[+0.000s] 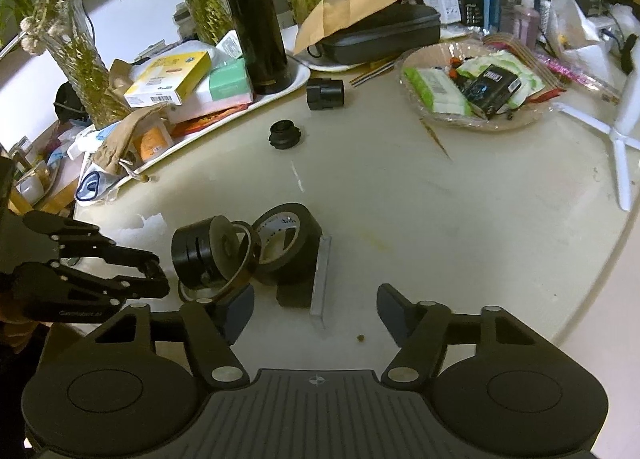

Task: Organize rigid objects
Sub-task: 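Grasp the small black spool with left tool while right tool grasps the clear acrylic strip, then carry the spool over the box and open the left tool while right tool carries the strip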

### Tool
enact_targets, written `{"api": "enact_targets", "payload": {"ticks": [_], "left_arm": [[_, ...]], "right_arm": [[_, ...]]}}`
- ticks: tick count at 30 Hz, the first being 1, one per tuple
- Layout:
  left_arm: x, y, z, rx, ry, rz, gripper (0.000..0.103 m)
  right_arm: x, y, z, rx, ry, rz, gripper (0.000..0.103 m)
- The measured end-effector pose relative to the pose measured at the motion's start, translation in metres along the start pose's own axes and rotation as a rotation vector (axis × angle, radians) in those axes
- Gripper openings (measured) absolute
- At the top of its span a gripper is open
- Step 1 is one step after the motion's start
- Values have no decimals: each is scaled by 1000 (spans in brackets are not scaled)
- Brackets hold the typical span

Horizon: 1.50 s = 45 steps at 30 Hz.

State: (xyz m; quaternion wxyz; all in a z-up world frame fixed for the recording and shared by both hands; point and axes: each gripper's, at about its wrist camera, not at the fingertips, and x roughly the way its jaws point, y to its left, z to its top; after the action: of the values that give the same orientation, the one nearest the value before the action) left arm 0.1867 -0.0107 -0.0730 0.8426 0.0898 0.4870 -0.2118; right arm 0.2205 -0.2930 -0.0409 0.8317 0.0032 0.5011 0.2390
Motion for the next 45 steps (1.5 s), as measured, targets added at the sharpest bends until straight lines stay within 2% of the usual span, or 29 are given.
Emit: {"api": "enact_targets", "payload": {"ticks": [10, 12, 16, 20, 25, 32, 45], "left_arm": [[-9, 3, 2, -37, -46, 23, 36], [-12, 4, 2, -46, -57, 24, 36], [-15, 5, 1, -63, -72, 24, 36], [-19, 7, 1, -86, -84, 25, 36], [-26, 5, -3, -106, -93, 37, 36], [-40, 2, -10, -128, -116, 51, 36], [-62, -9, -22, -164, -152, 48, 36]], "right_arm": [[40, -5, 9, 21, 73, -6, 45], [48, -6, 10, 29, 91, -11, 36], [58, -8, 12, 44, 105, -17, 25], [61, -7, 13, 46, 107, -20, 10], [58, -1, 14, 14, 113, -44, 10], [37, -7, 16, 34, 70, -67, 10], [-8, -7, 8, 45, 9, -37, 10]]}}
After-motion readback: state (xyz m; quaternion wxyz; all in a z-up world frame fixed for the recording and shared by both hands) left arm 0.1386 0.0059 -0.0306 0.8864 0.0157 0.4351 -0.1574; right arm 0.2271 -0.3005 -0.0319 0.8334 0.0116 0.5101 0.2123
